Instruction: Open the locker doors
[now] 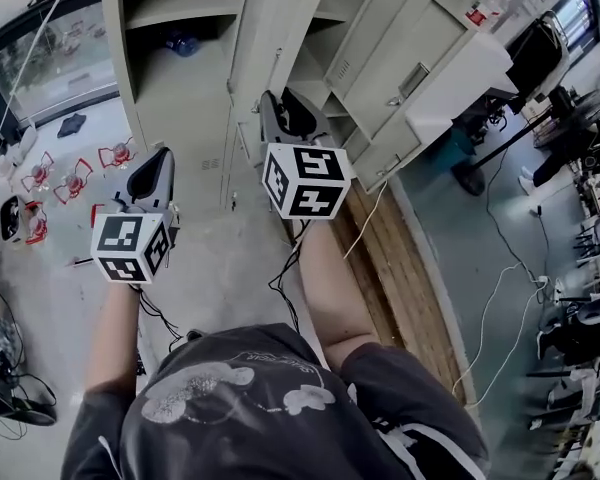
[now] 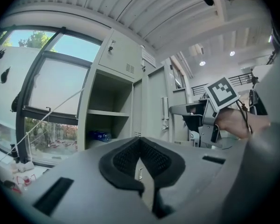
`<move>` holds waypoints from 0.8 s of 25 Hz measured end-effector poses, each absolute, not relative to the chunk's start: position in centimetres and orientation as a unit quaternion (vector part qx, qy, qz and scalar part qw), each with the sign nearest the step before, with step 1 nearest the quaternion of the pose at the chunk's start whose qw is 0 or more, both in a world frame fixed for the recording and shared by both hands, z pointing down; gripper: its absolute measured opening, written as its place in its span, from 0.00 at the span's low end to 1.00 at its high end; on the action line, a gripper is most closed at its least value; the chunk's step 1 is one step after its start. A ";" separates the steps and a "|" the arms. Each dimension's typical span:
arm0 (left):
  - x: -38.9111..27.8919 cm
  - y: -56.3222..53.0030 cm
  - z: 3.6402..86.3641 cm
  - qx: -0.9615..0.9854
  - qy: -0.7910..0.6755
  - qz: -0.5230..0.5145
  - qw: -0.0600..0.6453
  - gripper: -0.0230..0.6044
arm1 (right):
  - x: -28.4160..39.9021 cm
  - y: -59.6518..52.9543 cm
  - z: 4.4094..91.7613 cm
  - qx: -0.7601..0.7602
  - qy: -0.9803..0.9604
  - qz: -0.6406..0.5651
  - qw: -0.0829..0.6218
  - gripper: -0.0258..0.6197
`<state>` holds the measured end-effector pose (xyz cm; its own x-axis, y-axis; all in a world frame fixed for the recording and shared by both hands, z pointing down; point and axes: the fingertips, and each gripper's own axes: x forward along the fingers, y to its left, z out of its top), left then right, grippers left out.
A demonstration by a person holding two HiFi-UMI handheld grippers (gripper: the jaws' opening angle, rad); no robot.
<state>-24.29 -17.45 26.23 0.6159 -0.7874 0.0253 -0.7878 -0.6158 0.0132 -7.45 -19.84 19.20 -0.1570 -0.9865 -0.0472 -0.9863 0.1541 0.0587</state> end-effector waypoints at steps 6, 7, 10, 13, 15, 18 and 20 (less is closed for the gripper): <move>-21.3 -17.1 27.3 0.895 -0.445 0.021 0.020 0.05 | -6.2 -19.9 19.2 0.637 -0.769 -0.042 -0.011 0.21; -20.9 -17.1 27.4 0.895 -0.445 0.023 0.021 0.05 | -6.2 -19.9 19.2 0.635 -0.771 -0.043 -0.012 0.21; -20.2 -16.7 27.2 0.893 -0.448 0.028 0.017 0.05 | -6.0 -20.0 19.1 0.627 -0.778 -0.043 -0.011 0.21; -19.9 -16.4 26.9 0.889 -0.456 0.030 0.015 0.05 | -5.9 -19.9 19.1 0.616 -0.787 -0.040 -0.013 0.21; -19.7 -16.3 26.6 0.887 -0.461 0.029 0.012 0.05 | -5.9 -19.9 19.0 0.605 -0.795 -0.042 -0.015 0.21; -19.1 -15.7 26.3 0.884 -0.466 0.029 0.006 0.05 | -5.9 -19.4 19.0 0.592 -0.804 -0.050 -0.016 0.21; -18.8 -15.3 26.2 0.882 -0.469 0.030 0.003 0.05 | -5.5 -18.8 19.2 0.587 -0.808 -0.054 -0.018 0.22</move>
<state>-18.78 -15.26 26.22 0.5574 -0.8284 0.0562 -0.8288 -0.5591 -0.0228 -5.54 -18.75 19.16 -0.3107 -0.9461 -0.0913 -0.9499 0.3055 0.0661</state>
